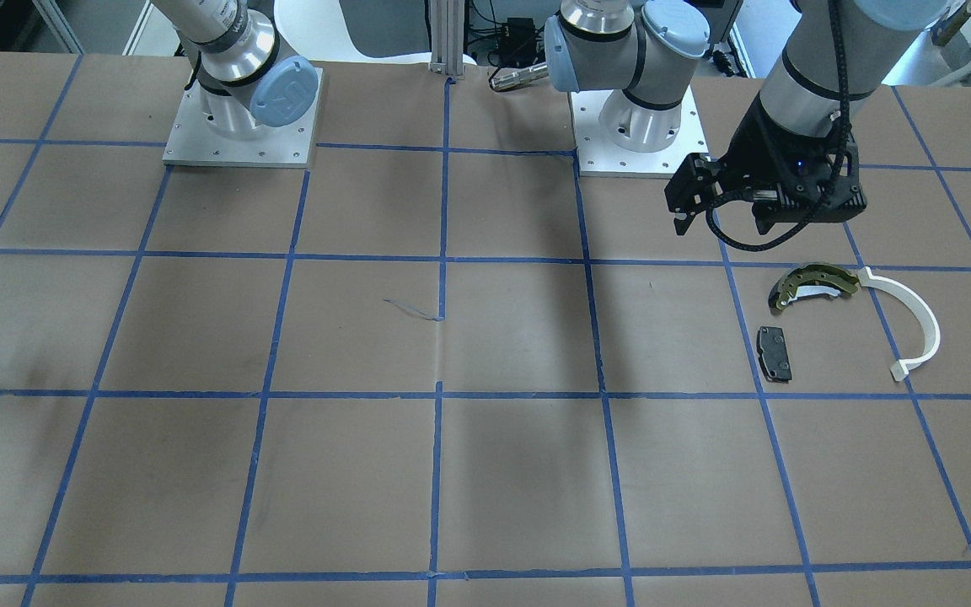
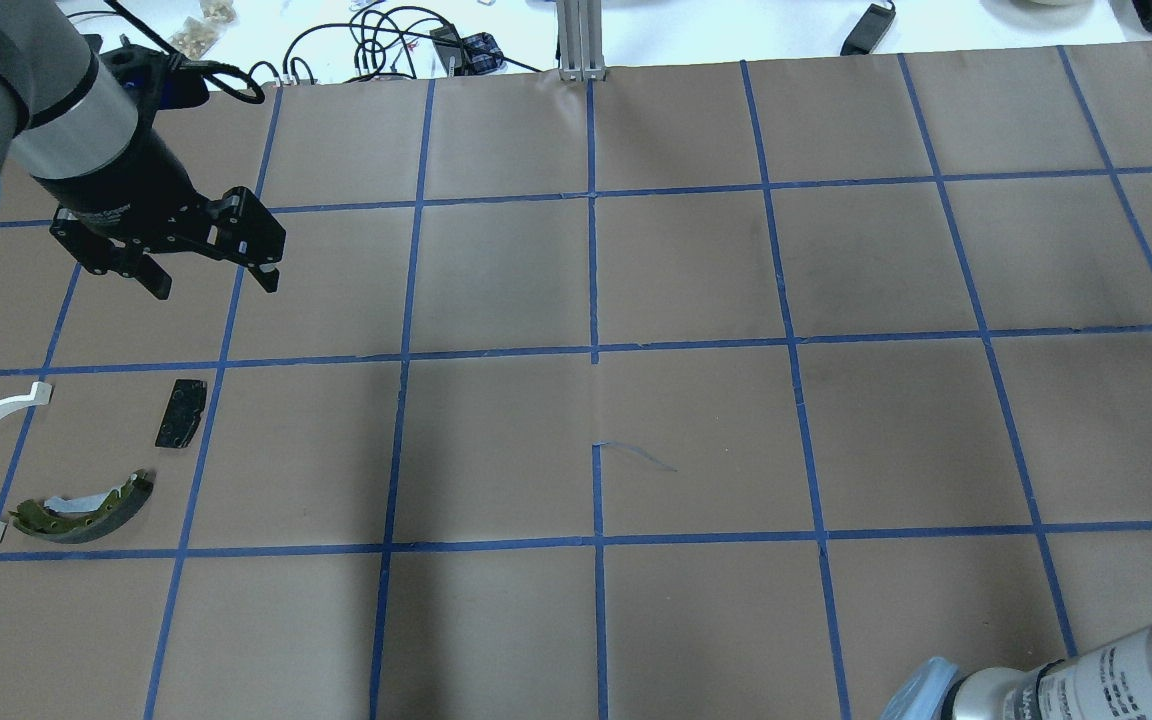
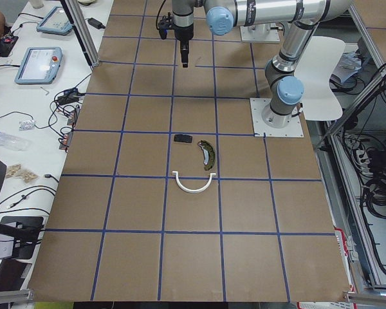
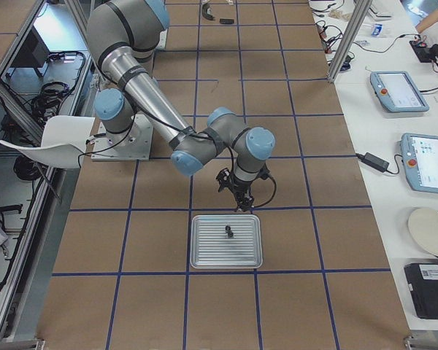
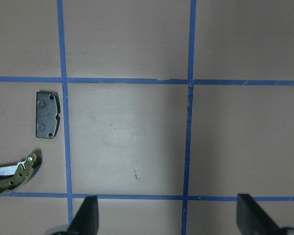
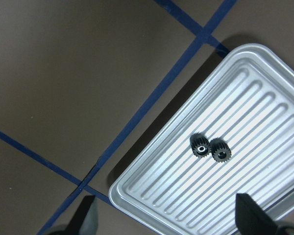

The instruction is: Place bearing gear from tray to pile

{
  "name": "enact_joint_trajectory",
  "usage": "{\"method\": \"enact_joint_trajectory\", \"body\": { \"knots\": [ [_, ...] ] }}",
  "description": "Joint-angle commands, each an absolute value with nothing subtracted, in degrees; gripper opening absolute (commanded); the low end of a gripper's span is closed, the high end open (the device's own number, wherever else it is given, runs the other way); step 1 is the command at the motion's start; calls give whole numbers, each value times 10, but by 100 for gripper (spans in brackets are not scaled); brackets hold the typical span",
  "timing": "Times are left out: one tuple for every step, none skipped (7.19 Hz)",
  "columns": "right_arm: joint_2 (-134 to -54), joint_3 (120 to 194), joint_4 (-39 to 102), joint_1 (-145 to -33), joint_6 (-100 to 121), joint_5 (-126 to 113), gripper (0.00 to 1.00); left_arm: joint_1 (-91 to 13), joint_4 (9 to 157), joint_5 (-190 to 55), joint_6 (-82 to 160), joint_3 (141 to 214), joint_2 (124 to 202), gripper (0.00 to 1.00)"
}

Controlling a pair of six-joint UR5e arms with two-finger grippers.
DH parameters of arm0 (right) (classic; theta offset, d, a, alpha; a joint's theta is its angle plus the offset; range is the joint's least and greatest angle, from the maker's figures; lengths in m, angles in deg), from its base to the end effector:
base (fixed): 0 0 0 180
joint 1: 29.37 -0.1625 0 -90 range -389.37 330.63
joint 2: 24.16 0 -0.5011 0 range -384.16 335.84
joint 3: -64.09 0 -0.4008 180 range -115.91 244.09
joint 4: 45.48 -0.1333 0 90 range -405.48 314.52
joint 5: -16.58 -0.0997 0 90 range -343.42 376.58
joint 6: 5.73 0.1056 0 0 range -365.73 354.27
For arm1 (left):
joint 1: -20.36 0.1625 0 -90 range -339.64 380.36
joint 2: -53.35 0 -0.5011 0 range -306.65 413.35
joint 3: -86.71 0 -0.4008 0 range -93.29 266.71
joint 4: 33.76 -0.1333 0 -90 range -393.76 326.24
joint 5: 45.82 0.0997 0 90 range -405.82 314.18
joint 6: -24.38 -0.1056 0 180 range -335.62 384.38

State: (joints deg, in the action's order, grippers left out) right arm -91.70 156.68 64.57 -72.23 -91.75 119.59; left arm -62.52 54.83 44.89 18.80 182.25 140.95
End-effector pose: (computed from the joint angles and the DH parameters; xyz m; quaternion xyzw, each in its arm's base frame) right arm -0.3982 -0.5189 0.3447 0.3350 -0.9344 -0.1211 0.0052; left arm -0.0720 -0.4884 0.5327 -0.0133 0.9998 0.0157 0.0045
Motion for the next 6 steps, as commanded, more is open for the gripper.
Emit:
{"method": "enact_joint_trajectory", "body": {
  "knots": [
    [-882, 1572, 696, -681, -1051, 1169, 100, -625, 548, 449, 188, 1822, 1410, 100],
    [-863, 1583, 766, -677, -1169, 1129, 100, -625, 548, 449, 187, 1822, 1411, 100],
    [-850, 1584, 789, -676, -1234, 1116, 100, -625, 547, 449, 187, 1822, 1411, 100],
    [-846, 1585, 790, -675, -1277, 1112, 96, -625, 547, 449, 187, 1822, 1411, 100],
    [-840, 1586, 801, -676, -1297, 1086, 90, -625, 547, 449, 187, 1822, 1412, 100],
    [-834, 1591, 806, -675, -1333, 1068, 92, -625, 547, 449, 187, 1822, 1411, 100]
  ]
}}
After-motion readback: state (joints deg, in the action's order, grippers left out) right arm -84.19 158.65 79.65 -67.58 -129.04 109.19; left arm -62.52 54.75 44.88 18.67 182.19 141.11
